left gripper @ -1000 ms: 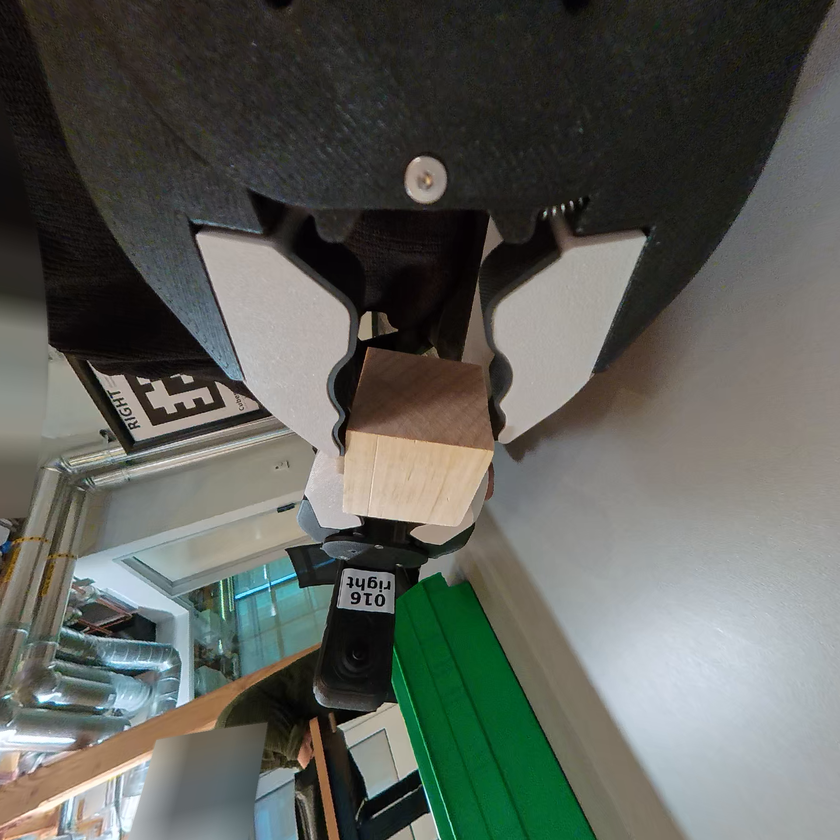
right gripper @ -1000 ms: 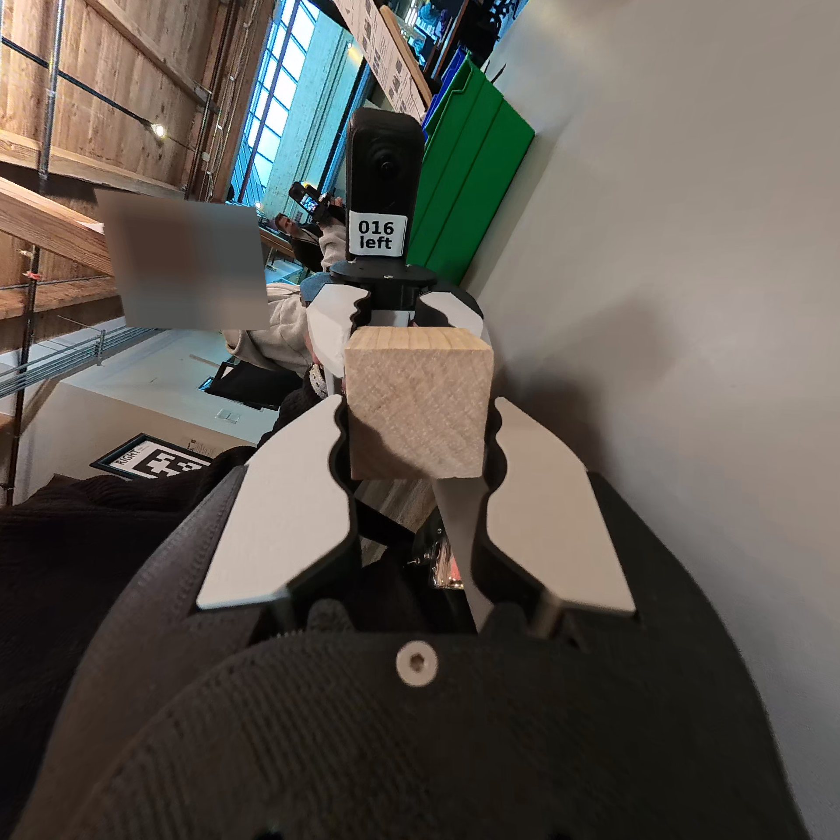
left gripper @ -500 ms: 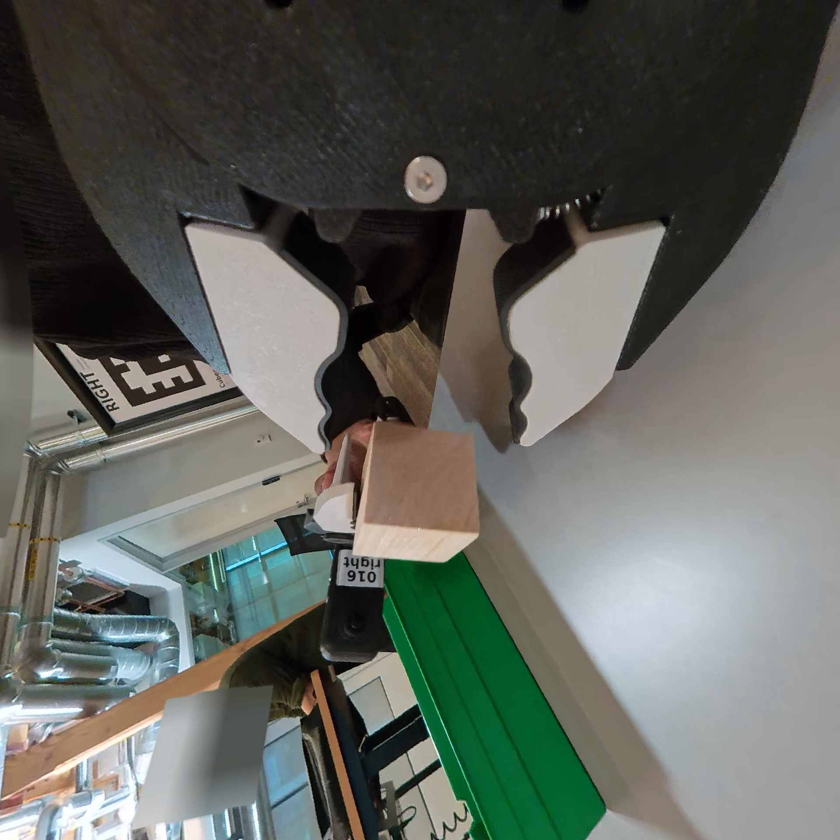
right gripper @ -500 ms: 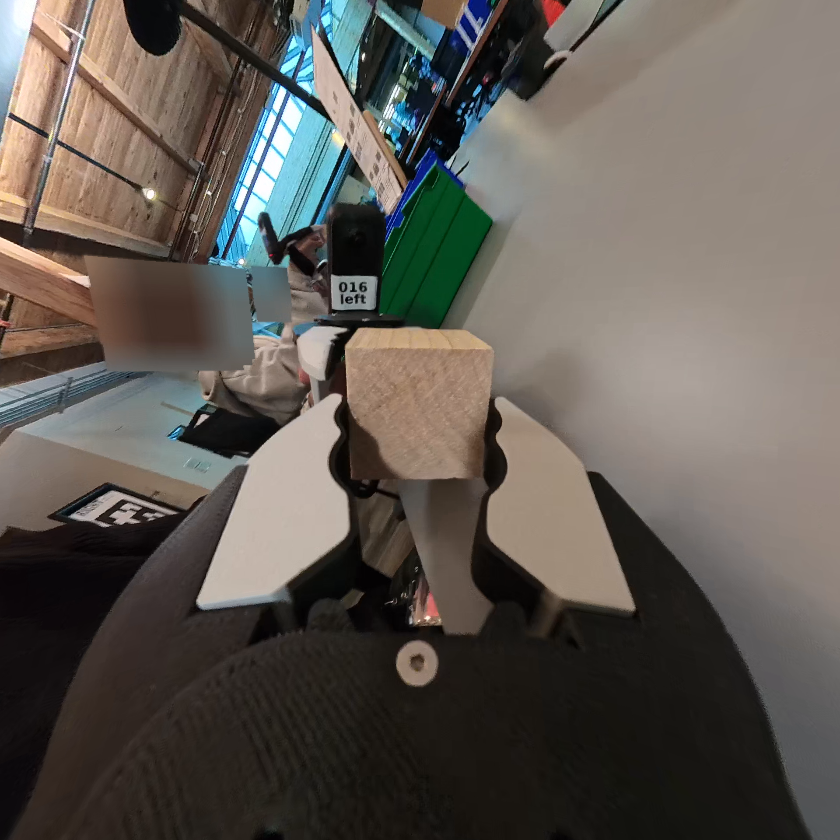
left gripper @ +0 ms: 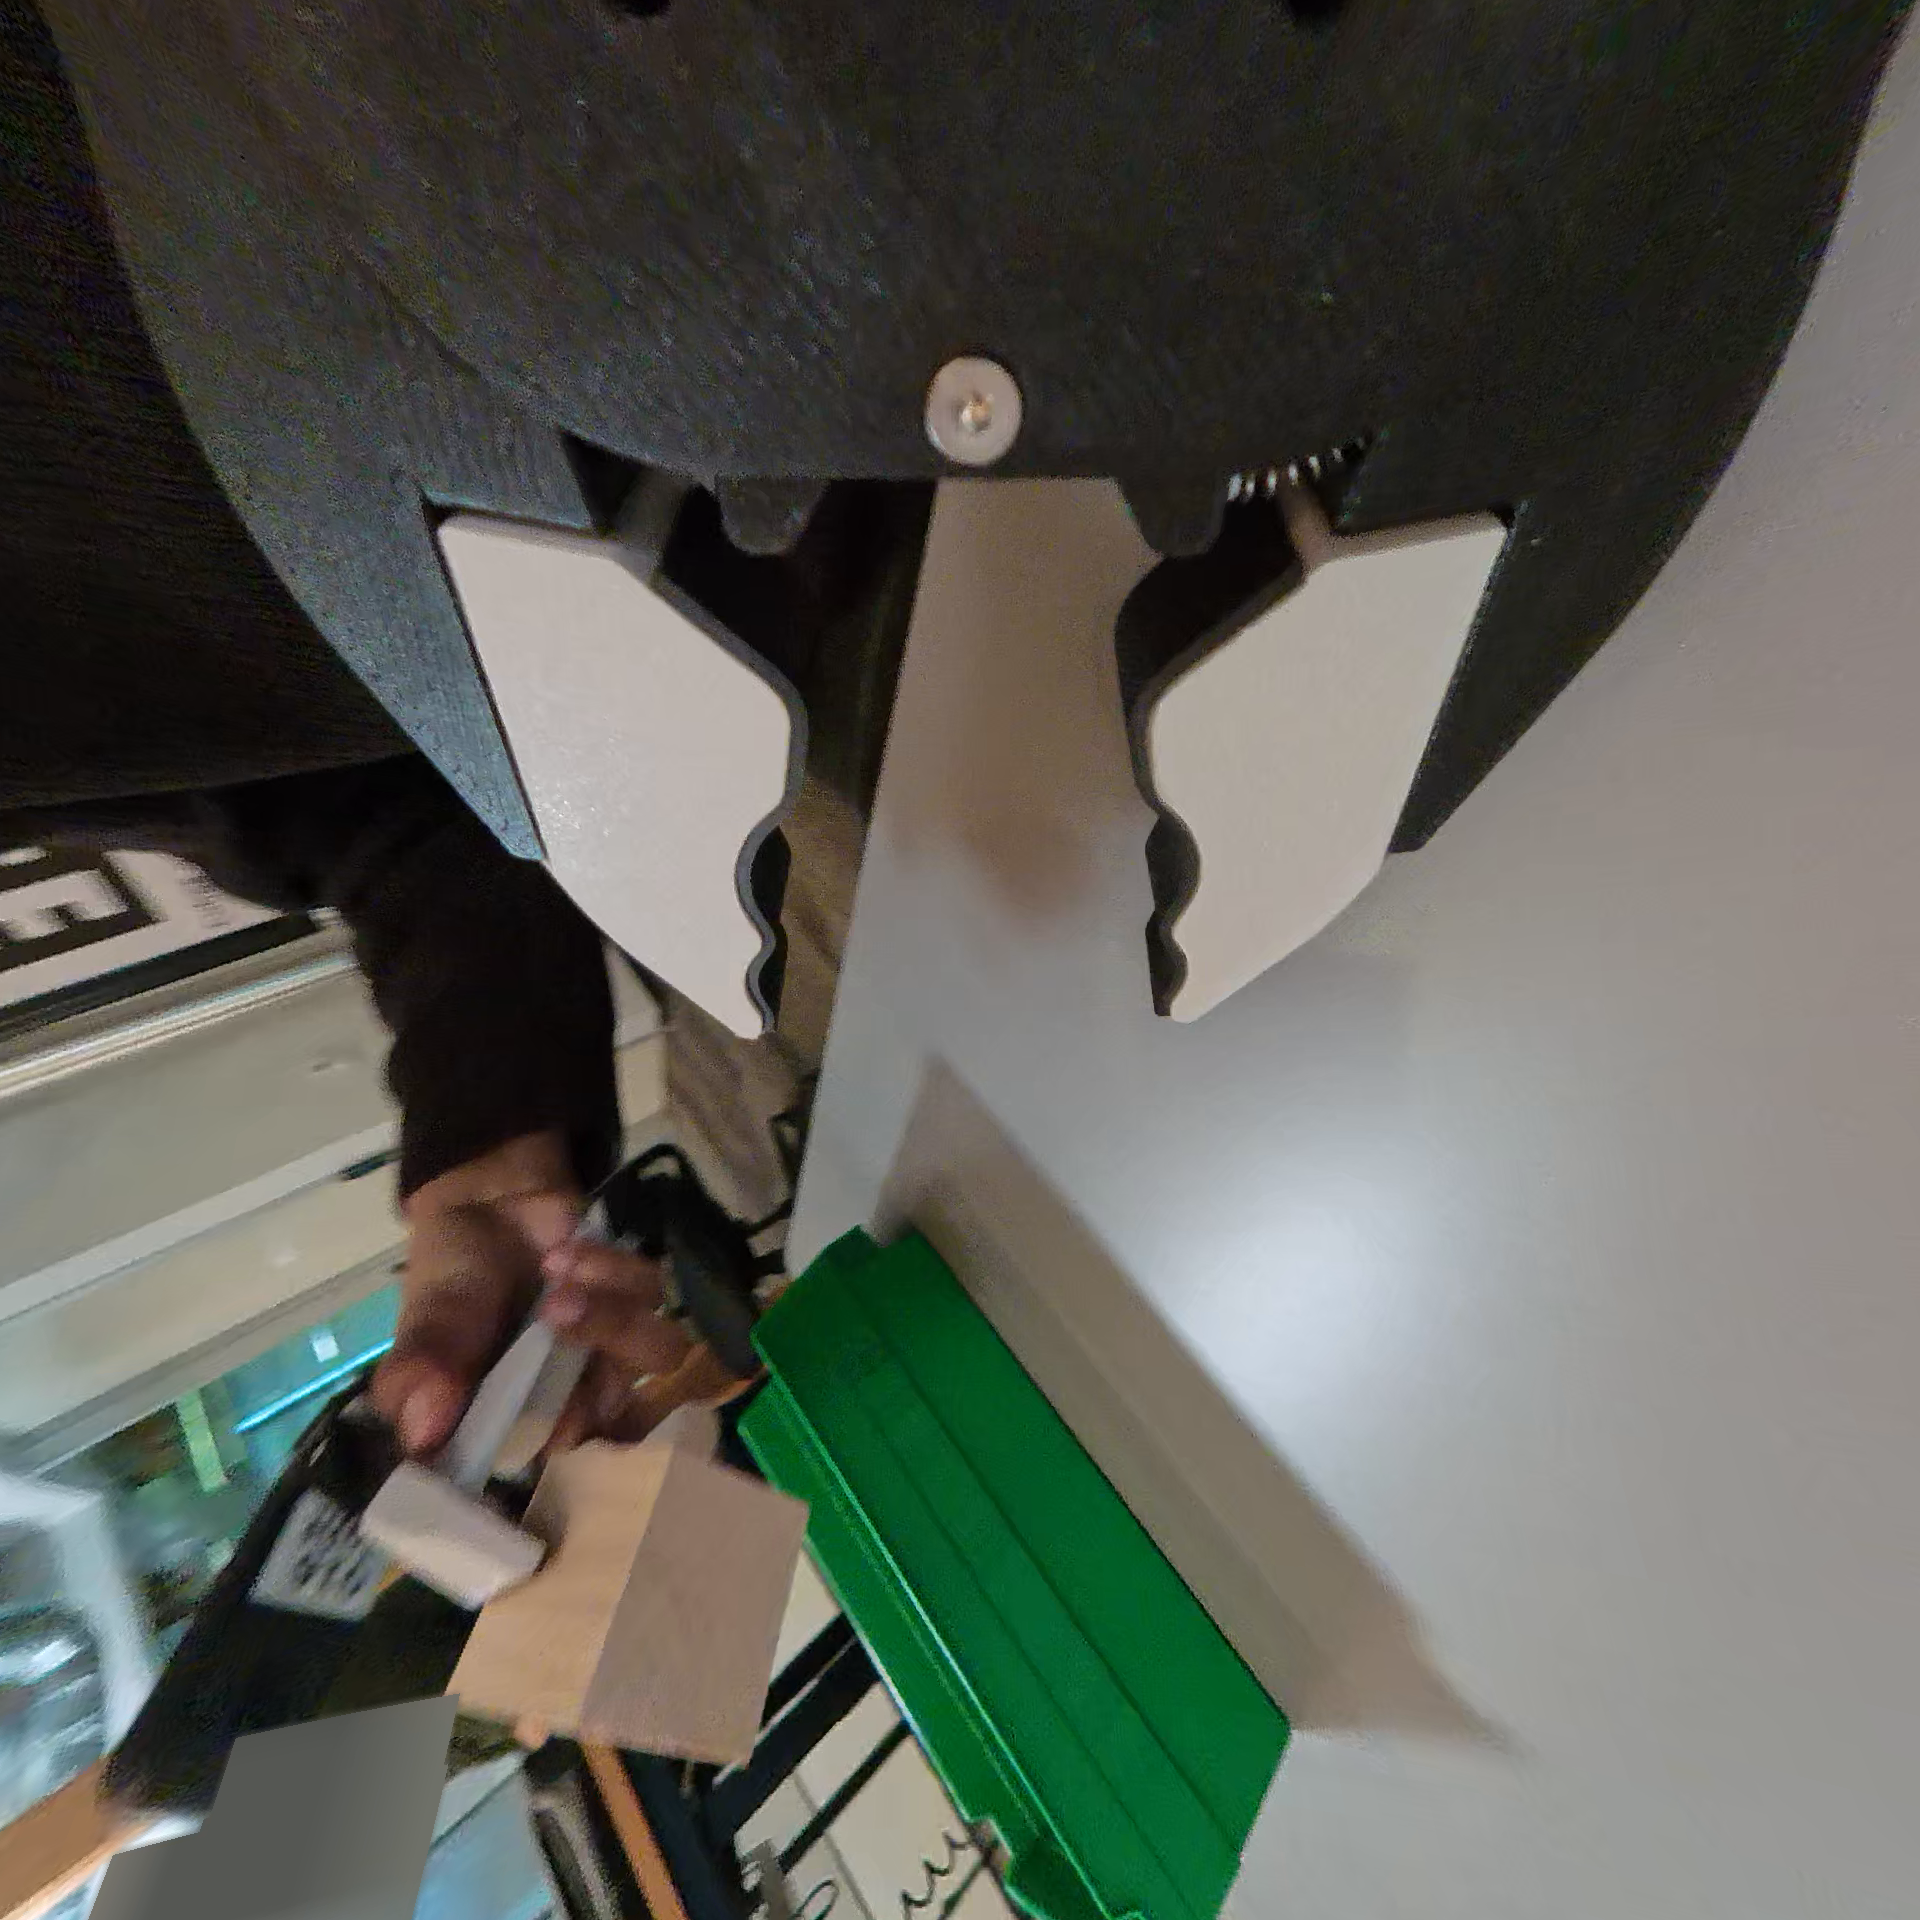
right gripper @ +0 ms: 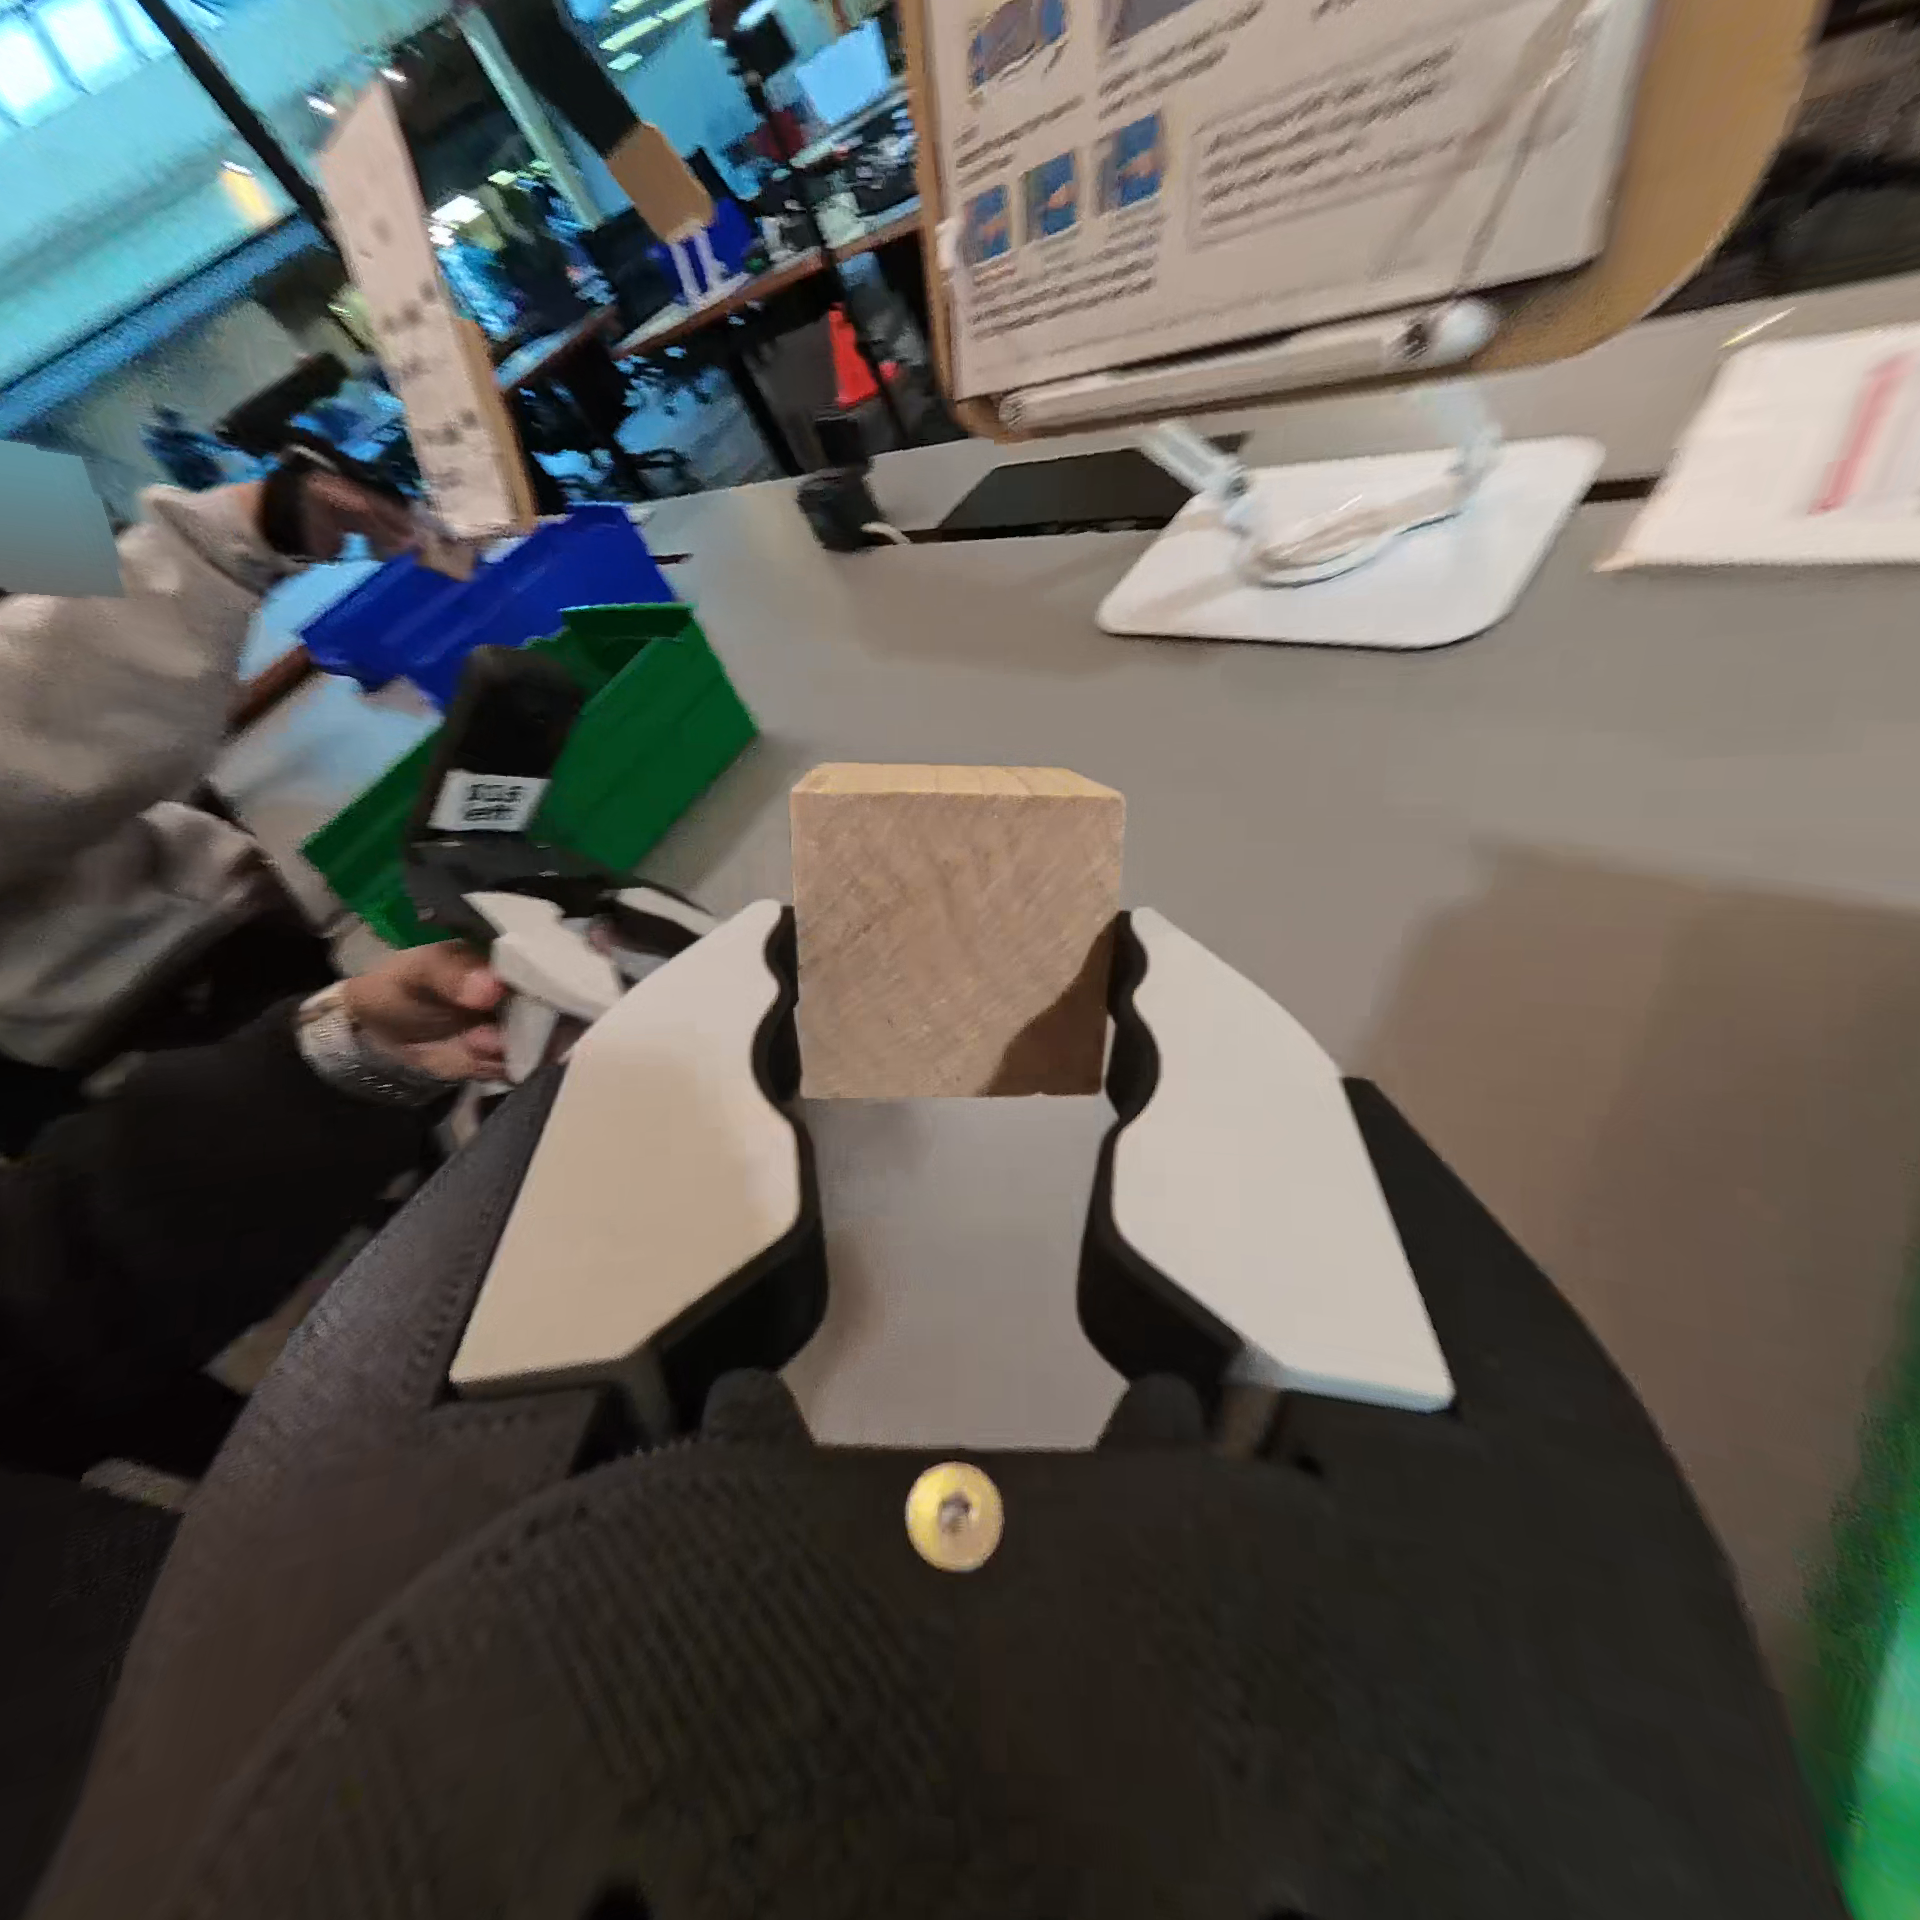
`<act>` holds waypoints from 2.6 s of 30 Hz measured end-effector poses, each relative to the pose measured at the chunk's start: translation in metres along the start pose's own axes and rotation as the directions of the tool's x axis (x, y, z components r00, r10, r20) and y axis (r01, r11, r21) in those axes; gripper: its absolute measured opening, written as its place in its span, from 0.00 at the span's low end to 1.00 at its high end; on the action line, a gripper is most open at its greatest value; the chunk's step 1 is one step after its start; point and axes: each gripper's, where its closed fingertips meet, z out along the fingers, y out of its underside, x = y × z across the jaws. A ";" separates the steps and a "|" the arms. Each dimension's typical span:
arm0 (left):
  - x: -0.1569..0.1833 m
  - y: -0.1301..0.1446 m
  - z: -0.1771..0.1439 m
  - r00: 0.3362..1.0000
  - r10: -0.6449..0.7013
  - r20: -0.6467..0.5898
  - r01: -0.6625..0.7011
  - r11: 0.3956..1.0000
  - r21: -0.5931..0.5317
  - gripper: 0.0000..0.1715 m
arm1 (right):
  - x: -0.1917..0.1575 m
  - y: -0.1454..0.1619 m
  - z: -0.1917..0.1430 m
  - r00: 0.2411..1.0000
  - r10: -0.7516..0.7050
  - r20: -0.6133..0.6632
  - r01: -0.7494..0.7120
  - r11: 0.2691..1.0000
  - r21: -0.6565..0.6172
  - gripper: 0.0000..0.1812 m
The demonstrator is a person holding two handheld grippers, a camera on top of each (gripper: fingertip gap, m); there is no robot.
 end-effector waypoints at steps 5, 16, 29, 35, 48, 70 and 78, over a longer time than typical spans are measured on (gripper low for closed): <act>-0.009 -0.013 -0.002 0.960 0.191 0.204 -0.207 0.977 0.059 0.35 | 0.070 -0.037 -0.053 0.967 -0.067 -0.246 0.060 0.998 -0.036 0.32; -0.024 -0.010 -0.001 0.942 0.193 0.274 -0.210 0.977 0.034 0.33 | 0.240 0.031 -0.095 0.800 -0.139 -0.583 -0.183 0.869 -0.459 0.32; -0.029 -0.005 0.000 0.926 0.220 0.307 -0.230 0.973 -0.005 0.32 | 0.247 0.065 -0.068 0.793 -0.192 -0.578 -0.264 0.747 -0.610 0.32; -0.027 -0.004 0.002 0.931 0.211 0.298 -0.219 0.976 -0.009 0.31 | 0.245 0.071 -0.063 0.793 -0.161 -0.588 -0.308 0.726 -0.615 0.32; -0.025 -0.005 0.000 0.925 0.223 0.307 -0.230 0.973 -0.013 0.30 | 0.240 0.072 -0.054 0.787 -0.167 -0.594 -0.315 0.718 -0.621 0.32; -0.026 -0.002 0.002 0.921 0.229 0.315 -0.231 0.972 -0.032 0.30 | 0.239 0.067 -0.054 0.774 -0.193 -0.602 -0.298 0.728 -0.617 0.35; -0.027 -0.001 0.002 0.921 0.228 0.315 -0.227 0.973 -0.039 0.30 | 0.231 0.050 -0.059 0.798 -0.167 -0.580 -0.274 0.756 -0.595 0.36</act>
